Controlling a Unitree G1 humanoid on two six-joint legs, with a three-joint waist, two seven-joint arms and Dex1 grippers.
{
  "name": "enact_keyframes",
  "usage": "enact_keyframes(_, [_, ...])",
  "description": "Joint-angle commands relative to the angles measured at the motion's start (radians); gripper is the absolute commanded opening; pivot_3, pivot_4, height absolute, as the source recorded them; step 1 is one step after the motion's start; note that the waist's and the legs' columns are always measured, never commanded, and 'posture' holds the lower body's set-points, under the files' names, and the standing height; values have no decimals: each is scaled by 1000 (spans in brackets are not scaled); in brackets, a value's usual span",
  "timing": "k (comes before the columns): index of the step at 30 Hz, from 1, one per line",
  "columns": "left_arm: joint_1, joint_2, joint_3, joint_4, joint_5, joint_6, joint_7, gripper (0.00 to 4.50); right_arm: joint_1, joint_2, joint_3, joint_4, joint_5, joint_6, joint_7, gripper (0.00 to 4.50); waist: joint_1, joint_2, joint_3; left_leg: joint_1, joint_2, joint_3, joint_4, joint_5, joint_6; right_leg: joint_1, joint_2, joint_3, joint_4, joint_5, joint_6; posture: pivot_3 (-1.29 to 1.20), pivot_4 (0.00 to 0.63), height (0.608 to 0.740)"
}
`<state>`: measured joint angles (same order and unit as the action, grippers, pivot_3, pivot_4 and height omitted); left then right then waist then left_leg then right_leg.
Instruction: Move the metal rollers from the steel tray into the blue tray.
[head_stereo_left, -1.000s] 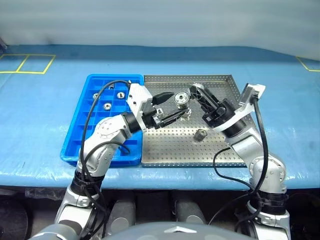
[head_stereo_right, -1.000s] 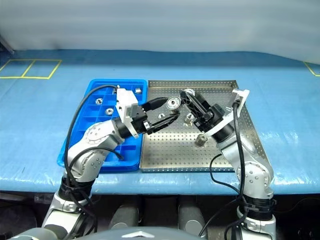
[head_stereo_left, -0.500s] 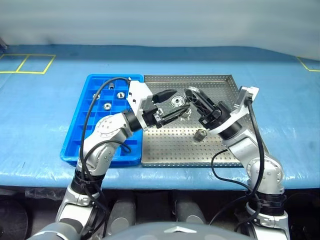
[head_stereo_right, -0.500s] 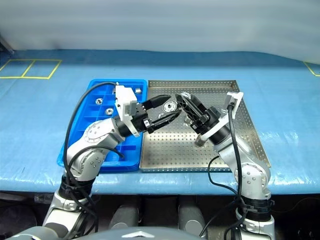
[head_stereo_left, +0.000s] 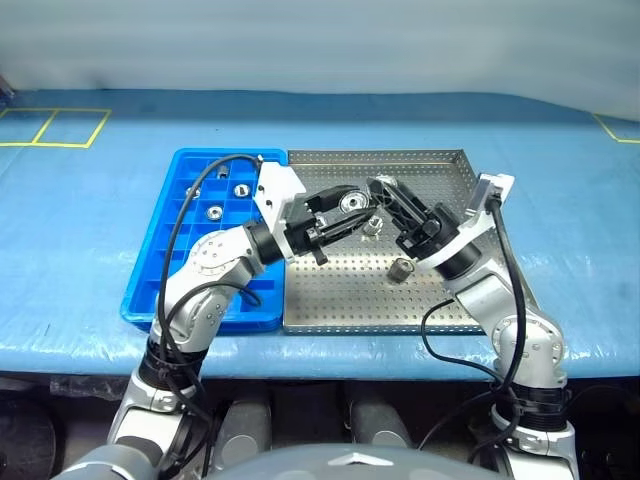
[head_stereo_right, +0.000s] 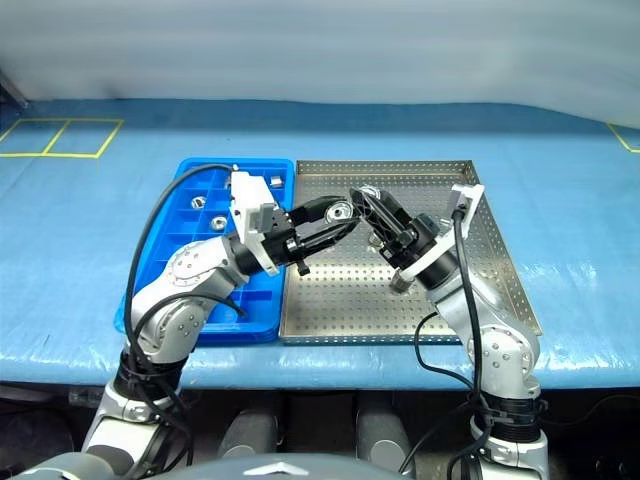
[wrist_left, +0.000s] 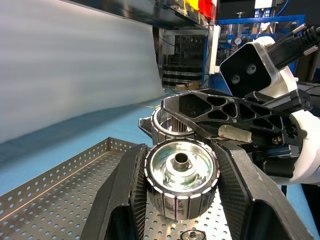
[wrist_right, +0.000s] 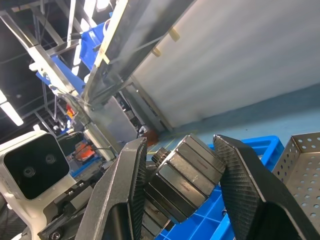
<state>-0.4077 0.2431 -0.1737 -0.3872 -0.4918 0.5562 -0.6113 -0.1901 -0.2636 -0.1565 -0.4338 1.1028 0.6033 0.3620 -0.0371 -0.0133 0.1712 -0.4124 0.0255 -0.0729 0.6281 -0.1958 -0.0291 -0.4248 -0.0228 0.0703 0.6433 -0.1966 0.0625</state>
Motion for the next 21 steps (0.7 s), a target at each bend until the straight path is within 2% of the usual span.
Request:
enact_keyframes(1, [-3,7,29,-23,-33,69,34,1663,-25,-61,13,-33,-165,-65,-4,1754,0,0,0,0,0,0,0,0,0,0,0,0,0,0,0,41,150,740])
enact_keyframes(4, [2,3,45,-31,-78,137,50,1663,-35,-168,96,-36,-429,-131,-11,1754,-1,0,0,0,0,1,0,0,0,-1,0,0,0,0,0,41,150,740])
enact_keyframes(6, [9,-4,51,-40,-108,178,63,1663,-41,-210,126,-23,-535,-171,-15,1754,1,0,0,-1,0,0,0,0,0,-1,0,0,0,0,0,41,150,740])
enact_keyframes(9, [21,-13,51,-53,-129,226,87,1663,-47,-226,133,-6,-610,-219,-13,1754,2,0,0,-1,0,0,-1,0,0,-1,0,-1,0,0,0,40,150,740])
enact_keyframes(15, [45,-21,100,-93,-207,304,142,1663,-65,-186,107,26,-704,-287,-35,1754,0,-1,0,-1,0,0,-1,0,0,-2,0,0,0,0,0,50,150,740])
enact_keyframes(16, [48,-10,100,-106,-198,305,153,1663,-67,-179,104,30,-707,-287,-36,1754,0,-1,0,-1,0,0,-1,0,0,-2,0,0,0,0,0,50,150,740])
enact_keyframes(19, [55,70,79,-169,-34,230,228,1663,-48,-169,109,20,-658,-237,5,1754,0,-1,0,-1,0,0,-1,0,0,-2,0,0,0,0,0,68,150,740])
enact_keyframes(21, [57,138,74,-209,63,240,294,1663,-26,-177,117,11,-629,-202,43,1754,3,-1,0,0,0,0,-1,0,0,-1,0,0,0,0,0,84,150,740])
